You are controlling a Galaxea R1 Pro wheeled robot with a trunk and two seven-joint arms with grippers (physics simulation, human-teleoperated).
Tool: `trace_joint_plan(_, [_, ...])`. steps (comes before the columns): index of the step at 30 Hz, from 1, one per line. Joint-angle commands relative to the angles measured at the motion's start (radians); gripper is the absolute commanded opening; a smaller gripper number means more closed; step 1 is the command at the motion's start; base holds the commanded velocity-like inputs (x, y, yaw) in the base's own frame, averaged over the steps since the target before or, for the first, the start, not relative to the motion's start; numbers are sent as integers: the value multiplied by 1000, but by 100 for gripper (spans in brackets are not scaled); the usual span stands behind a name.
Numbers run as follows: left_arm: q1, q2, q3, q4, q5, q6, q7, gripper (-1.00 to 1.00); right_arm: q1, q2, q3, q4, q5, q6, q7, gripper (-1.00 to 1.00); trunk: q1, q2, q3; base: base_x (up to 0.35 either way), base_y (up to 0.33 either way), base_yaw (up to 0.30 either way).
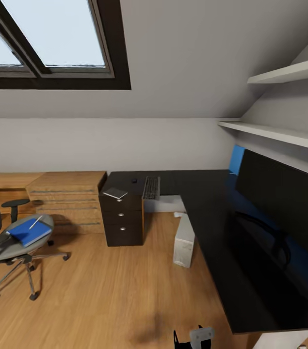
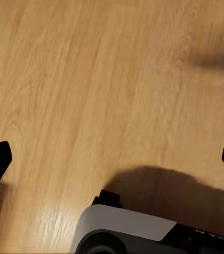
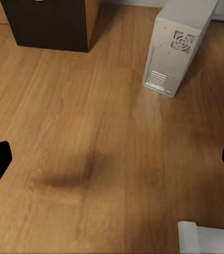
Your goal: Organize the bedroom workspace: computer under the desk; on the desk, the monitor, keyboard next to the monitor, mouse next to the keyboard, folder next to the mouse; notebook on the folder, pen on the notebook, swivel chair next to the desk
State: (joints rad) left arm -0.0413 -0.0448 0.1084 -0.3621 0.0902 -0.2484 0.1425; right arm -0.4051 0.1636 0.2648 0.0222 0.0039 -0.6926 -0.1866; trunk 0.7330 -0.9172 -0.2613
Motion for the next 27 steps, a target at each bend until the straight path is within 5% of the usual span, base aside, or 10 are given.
trace_joint_plan(1, [0, 1, 0, 0, 10, -5, 0, 100, -1, 1, 8, 2, 1, -2, -8, 100, 1, -1, -1, 329, 13, -169])
trace_joint_plan(27, [0, 3, 2, 0, 13, -6, 0, 100, -1, 1, 8, 2, 1, -2, -8, 100, 1, -1, -1, 332, 57, -18])
